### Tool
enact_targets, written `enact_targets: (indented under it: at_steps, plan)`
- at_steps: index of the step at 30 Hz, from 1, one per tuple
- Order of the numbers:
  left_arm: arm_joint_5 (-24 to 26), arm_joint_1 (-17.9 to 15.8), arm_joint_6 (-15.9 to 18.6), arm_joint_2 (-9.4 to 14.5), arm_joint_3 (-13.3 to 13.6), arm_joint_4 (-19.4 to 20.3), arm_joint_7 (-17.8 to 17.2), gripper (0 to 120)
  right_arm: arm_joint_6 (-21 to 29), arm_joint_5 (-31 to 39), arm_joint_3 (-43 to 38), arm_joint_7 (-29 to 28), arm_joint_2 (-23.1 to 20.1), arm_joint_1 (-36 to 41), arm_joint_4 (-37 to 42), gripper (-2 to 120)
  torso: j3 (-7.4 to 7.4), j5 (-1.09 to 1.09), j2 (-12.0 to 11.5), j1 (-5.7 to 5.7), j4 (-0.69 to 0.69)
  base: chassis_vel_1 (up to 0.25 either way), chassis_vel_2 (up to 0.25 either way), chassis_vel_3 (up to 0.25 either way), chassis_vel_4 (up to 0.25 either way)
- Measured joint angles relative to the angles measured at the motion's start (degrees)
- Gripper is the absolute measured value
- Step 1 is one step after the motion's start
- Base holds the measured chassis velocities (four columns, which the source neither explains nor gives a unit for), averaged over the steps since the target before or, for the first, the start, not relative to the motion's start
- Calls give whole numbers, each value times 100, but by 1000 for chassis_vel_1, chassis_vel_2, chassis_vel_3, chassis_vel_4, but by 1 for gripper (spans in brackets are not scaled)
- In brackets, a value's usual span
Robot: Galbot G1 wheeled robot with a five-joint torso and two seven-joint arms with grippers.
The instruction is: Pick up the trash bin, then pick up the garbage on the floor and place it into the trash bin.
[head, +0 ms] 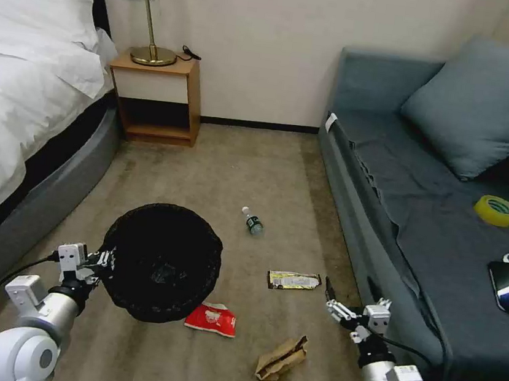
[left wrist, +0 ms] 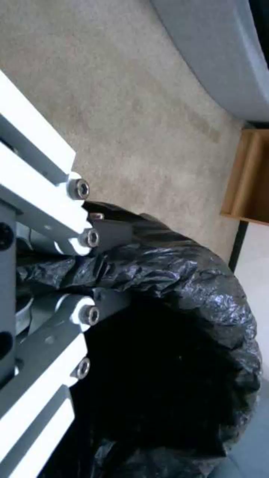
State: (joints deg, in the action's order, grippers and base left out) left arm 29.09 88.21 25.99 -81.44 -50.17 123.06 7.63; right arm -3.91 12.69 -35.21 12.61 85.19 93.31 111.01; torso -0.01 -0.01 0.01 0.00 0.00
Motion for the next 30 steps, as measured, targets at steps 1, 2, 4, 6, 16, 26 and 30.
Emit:
enact_targets:
  at_steps: [1, 2, 4, 6, 16, 26, 30]
  plan:
    - [5, 2, 39, -16, -30, 35, 3, 5, 357, 224, 184, -220, -86, 72, 34, 100, 0, 1, 0, 0, 0, 0, 0, 0, 0]
    - [5, 2, 39, -16, -30, 35, 3, 5, 357, 224, 184, -220, -86, 72, 34, 100, 0, 1, 0, 0, 0, 0, 0, 0, 0]
    - [37, -4, 96, -24, -78, 60, 16, 5, 874, 517, 424, -543, -193, 116, 47, 100, 1, 0, 0, 0, 0, 0, 0, 0, 0]
    - [76, -18, 124, -27, -115, 60, 36, 5, 1230, 811, 650, -894, -267, 101, 38, 100, 1, 1, 0, 0, 0, 0, 0, 0, 0]
    - [199, -59, 166, -42, -228, -151, 126, 5, 2729, 2798, 1599, -2783, -936, -688, -135, 100, 1, 0, 0, 0, 0, 0, 0, 0, 0]
    - [267, -121, 220, 20, -236, -301, 150, 5, 3526, 5428, 2295, -4452, -2506, -1726, -293, 100, 1, -1, -1, 0, 0, 0, 0, 0, 0]
    - [273, -143, 211, 66, -254, -434, 210, 5, 3770, 6580, 2678, -4940, -3057, -2384, -540, 100, 2, 1, -1, 0, -1, 0, 0, 0, 0]
